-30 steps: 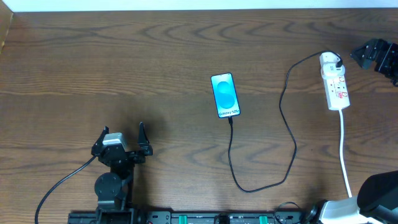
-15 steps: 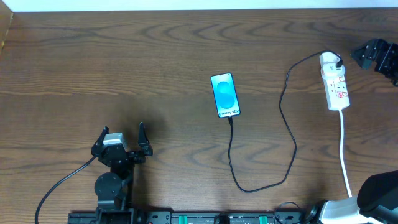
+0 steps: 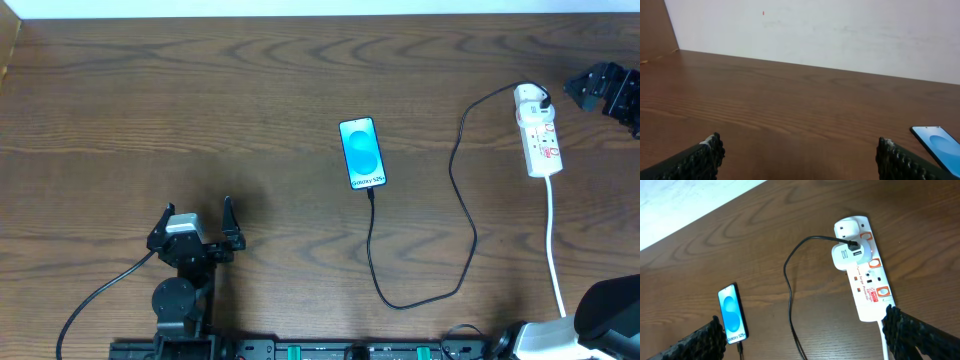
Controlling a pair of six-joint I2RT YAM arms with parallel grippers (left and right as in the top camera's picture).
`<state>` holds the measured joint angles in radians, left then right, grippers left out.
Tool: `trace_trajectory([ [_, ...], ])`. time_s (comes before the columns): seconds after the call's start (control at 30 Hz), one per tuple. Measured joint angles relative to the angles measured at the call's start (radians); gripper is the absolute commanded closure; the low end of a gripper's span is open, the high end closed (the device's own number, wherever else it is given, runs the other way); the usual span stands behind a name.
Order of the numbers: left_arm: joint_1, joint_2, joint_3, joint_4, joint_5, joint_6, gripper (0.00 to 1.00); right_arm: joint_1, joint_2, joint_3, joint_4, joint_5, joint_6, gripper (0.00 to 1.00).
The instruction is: Plug charger to phone and switch on socket
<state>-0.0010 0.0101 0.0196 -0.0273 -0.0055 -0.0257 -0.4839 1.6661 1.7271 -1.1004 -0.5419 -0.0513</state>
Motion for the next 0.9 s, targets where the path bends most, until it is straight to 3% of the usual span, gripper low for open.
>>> trace_trajectory([
  [0.67,0.0,0.0,0.0,0.0,0.0,0.0,0.02,0.002,0.0,-0.006,0.011,0.064,0.0,0.01],
  [0.9,0.0,0.0,0.0,-0.001,0.001,0.0,0.02,0.08,0.0,-0.195,0.158,0.124,0.0,0.01],
])
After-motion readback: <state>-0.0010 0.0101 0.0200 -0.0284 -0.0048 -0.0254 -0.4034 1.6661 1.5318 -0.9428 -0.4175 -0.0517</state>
